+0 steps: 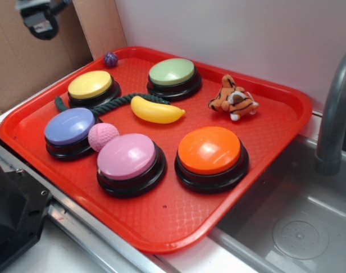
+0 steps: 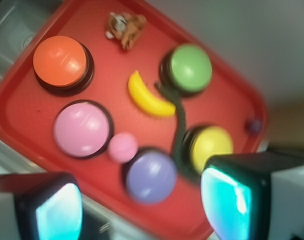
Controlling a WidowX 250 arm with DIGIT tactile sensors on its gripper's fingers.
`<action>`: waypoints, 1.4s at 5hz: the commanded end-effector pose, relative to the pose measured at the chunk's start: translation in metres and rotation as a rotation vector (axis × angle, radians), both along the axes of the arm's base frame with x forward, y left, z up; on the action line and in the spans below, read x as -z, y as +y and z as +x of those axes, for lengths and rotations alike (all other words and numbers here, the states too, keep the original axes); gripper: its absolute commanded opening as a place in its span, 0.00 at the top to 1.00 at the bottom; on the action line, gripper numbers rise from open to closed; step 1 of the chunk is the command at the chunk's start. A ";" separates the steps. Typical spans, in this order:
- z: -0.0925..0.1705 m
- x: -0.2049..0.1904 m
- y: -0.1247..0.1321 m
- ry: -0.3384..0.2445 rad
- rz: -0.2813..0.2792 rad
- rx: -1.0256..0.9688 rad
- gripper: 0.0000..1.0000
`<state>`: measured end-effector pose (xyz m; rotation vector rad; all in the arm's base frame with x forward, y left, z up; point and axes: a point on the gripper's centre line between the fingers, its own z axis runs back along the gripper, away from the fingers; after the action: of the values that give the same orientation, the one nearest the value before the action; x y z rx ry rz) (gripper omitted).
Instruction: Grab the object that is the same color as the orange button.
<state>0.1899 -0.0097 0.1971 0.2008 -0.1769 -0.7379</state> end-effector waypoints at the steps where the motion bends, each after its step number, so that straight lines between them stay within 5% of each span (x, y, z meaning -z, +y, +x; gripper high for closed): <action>1: 0.068 0.028 -0.015 -0.124 0.000 0.401 0.00; 4: 0.143 0.102 -0.063 -0.130 -0.048 0.688 0.00; 5: 0.159 0.115 -0.069 -0.105 -0.045 0.717 0.00; 7: 0.160 0.133 -0.087 -0.090 -0.127 0.791 0.00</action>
<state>0.3431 -0.0795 0.0423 -0.0153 -0.3252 -1.4733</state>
